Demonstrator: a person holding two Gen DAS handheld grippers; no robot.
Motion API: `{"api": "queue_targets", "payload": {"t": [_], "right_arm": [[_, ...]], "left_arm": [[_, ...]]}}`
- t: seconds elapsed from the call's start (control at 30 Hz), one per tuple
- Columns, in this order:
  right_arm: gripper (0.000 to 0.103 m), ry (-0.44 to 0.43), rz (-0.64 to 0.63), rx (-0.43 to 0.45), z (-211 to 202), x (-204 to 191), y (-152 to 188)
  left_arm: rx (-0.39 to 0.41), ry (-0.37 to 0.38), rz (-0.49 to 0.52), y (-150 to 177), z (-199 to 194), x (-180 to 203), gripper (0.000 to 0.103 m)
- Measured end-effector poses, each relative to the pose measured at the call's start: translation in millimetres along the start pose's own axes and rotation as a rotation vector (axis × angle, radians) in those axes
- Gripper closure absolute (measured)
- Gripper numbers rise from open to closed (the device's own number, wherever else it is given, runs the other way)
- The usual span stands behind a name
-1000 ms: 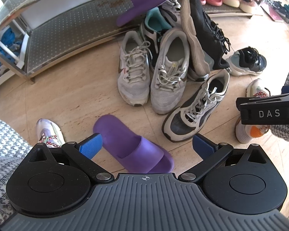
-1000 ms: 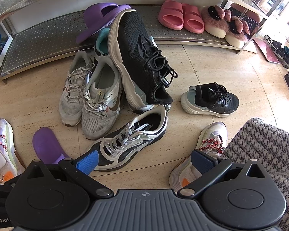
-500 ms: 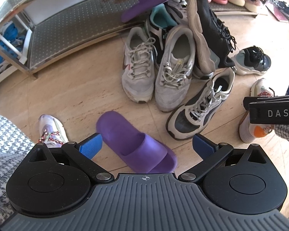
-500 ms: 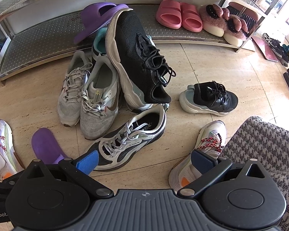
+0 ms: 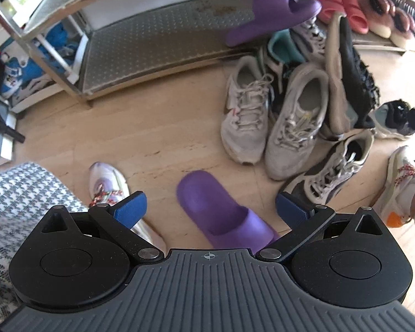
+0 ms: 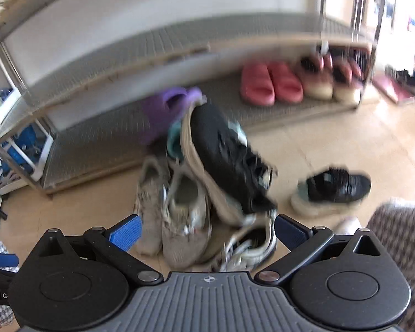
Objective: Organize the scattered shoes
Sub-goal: 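Move both tools toward the pile of sneakers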
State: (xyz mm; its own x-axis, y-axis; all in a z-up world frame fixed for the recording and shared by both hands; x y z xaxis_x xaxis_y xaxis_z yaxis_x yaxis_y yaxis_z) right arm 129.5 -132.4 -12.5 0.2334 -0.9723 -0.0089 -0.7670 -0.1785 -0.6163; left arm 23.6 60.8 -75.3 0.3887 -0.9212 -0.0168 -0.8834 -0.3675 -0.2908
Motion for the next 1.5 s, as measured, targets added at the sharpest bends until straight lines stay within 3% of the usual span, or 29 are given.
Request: {"api": "queue_targets", "payload": {"t": [0.17, 0.4, 0.47, 0.63, 0.8, 1.17, 1.3, 1.5], "right_arm": [[0.003, -0.042, 0.017, -0.108, 13, -2, 15], [0.009, -0.075, -0.032, -0.181, 16, -11, 28], [0.014, -0.089, -0.048, -0.200, 17, -14, 31], [0.038, -0.122, -0.088, -0.249, 20, -22, 38], [0.052, -0.128, -0.068, -0.273, 20, -17, 40], [0.054, -0.104, 0.058, -0.293, 18, 15, 39], [0.046, -0.095, 0.104, -0.300, 18, 26, 39], [0.064, -0.049, 0.125, -0.423, 49, 44, 74]], "left_arm": [[-0.026, -0.006, -0.009, 3, 5, -3, 0.001], [-0.024, -0.002, -0.007, 0, 5, -13, 0.001], [-0.029, -0.003, -0.007, 2, 6, -15, 0.001], [-0.043, -0.004, -0.006, 6, 7, -21, 0.002], [-0.047, -0.002, 0.009, 9, 3, -23, 0.002], [-0.034, 0.014, 0.075, 10, -17, -20, 0.002], [-0.038, 0.015, 0.103, 10, -23, -19, 0.002], [-0.076, -0.002, 0.234, -17, -15, -12, 0.003]]}}
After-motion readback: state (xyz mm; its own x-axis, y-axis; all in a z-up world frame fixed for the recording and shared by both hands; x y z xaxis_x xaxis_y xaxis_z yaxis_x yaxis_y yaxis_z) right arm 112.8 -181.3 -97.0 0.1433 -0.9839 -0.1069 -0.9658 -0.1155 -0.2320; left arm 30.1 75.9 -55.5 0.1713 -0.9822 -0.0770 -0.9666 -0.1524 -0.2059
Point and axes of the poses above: each gripper's, at about its wrist camera, not at the fingertips, and z roughly the way its jaws point, x to its right, y to its underside, the point moved 8 cm from there along z, roughly the way its jaws point, and after that the axes turned 13 degrees about -z, right-handed, at the moved point
